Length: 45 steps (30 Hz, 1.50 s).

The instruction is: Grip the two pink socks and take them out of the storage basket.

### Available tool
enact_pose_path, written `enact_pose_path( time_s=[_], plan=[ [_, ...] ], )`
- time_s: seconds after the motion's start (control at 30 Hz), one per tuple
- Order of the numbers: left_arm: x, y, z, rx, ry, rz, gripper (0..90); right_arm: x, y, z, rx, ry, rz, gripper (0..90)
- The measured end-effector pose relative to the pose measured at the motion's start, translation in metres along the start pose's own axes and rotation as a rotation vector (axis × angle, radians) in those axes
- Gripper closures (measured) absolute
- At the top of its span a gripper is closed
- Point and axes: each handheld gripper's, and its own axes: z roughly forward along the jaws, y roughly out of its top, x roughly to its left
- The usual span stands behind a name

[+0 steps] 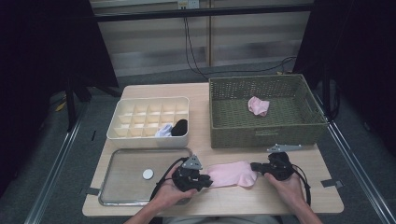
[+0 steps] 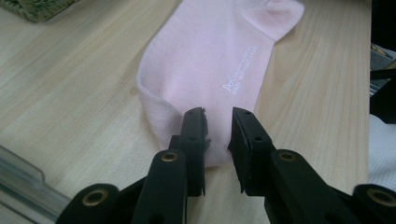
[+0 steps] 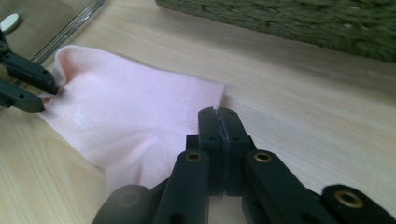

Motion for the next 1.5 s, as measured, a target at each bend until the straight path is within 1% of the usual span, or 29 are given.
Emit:
enact_pose_path(
  time_s=[0.03,0.07,0.1,0.13,0.17,0.23,0.37,0.47,0.53,0.57,0.67,0.7,0.73,0.8,0.87,0.9,0.93,0.97,1.07,1.1,1.13,1.2,1.23,1.27,1.3,1.37,1.4,1.47,1.5],
  plan=[
    [-0.002,0.0,0.0,0.001,0.005,0.008,76.1,-0.001,-0.001,0.0,0.005,-0.002,0.004,89.3],
    [-0.004,0.001,0.0,-0.014,0.012,0.015,76.6,0.0,-0.002,0.0,0.009,-0.003,0.013,88.3],
    [-0.006,0.001,-0.002,-0.029,0.0,0.01,76.5,0.0,-0.002,0.0,0.005,0.0,0.007,86.6],
    [-0.005,0.002,-0.005,-0.031,-0.008,0.013,76.3,0.001,-0.001,-0.002,-0.001,0.006,0.003,84.2],
    [-0.005,0.003,-0.008,-0.045,0.002,0.005,76.3,0.001,-0.001,-0.003,-0.018,0.011,0.0,80.3],
    [-0.002,0.003,-0.012,-0.067,0.017,-0.005,76.4,0.002,0.0,-0.006,-0.047,0.035,0.015,77.5],
    [0.003,0.002,-0.013,-0.083,0.037,-0.033,77.1,0.006,0.001,-0.005,-0.058,0.068,0.01,76.2],
    [0.004,0.003,-0.009,-0.067,0.037,-0.021,76.3,0.01,0.001,0.0,-0.054,0.099,0.006,74.2],
    [0.005,0.004,-0.003,-0.052,0.053,-0.009,76.4,0.014,0.002,0.005,-0.044,0.112,0.003,74.0],
    [0.006,0.005,-0.001,-0.038,0.045,-0.009,77.2,0.016,0.003,0.008,-0.035,0.115,-0.005,74.1],
    [0.009,0.004,0.003,-0.013,0.046,-0.004,80.3,0.02,0.004,0.017,0.002,0.115,-0.024,74.0],
    [0.009,0.004,0.004,-0.026,0.041,-0.016,80.8,0.02,0.004,0.02,0.01,0.108,-0.033,74.1],
    [0.009,0.004,0.004,-0.027,0.04,-0.023,80.9,0.021,0.003,0.02,0.011,0.113,-0.032,74.1],
    [0.008,0.003,0.002,-0.012,0.029,-0.022,80.9,0.021,0.002,0.019,0.015,0.113,-0.032,74.2],
    [0.005,0.001,0.002,-0.017,0.02,-0.024,80.9,0.021,0.001,0.017,0.022,0.117,-0.03,73.8],
    [0.003,0.001,0.001,-0.015,0.015,-0.02,80.8,0.022,0.0,0.016,0.023,0.118,-0.037,72.8],
    [0.002,0.001,0.0,-0.001,0.014,-0.011,80.8,0.022,-0.001,0.015,0.027,0.118,-0.032,71.5],
    [0.001,0.0,0.001,-0.013,0.008,-0.013,80.5,0.023,-0.001,0.015,0.031,0.125,-0.031,70.7],
    [0.001,0.001,0.0,-0.023,0.021,-0.027,75.8,0.024,-0.001,0.014,0.03,0.135,-0.038,68.5],
    [0.002,0.002,-0.001,-0.02,0.028,-0.028,73.6,0.023,0.0,0.014,0.022,0.137,-0.038,67.2],
    [0.003,0.002,-0.002,-0.026,0.04,-0.041,71.5,0.023,0.0,0.013,0.013,0.136,-0.032,66.0],
    [0.005,0.002,-0.004,-0.042,0.046,-0.058,66.8,0.022,0.002,0.01,-0.007,0.136,-0.034,63.3],
    [0.006,0.003,-0.006,-0.048,0.052,-0.059,64.6,0.021,0.002,0.009,-0.014,0.135,-0.029,61.7],
    [0.006,0.003,-0.008,-0.045,0.054,-0.066,62.9,0.021,0.003,0.008,-0.02,0.136,-0.03,60.8],
    [0.007,0.003,-0.009,-0.055,0.055,-0.07,60.5,0.02,0.004,0.007,-0.034,0.135,-0.035,59.6],
    [0.008,0.003,-0.011,-0.06,0.057,-0.079,55.9,0.019,0.005,0.004,-0.049,0.139,-0.029,55.8],
    [0.008,0.003,-0.012,-0.063,0.055,-0.076,54.6,0.019,0.006,0.003,-0.058,0.137,-0.025,54.8],
    [0.009,0.004,-0.015,-0.062,0.051,-0.091,48.4,0.019,0.007,0.002,-0.063,0.145,-0.035,52.7],
    [0.009,0.004,-0.015,-0.074,0.05,-0.101,46.4,0.018,0.008,0.002,-0.07,0.15,-0.035,50.6]
  ],
)
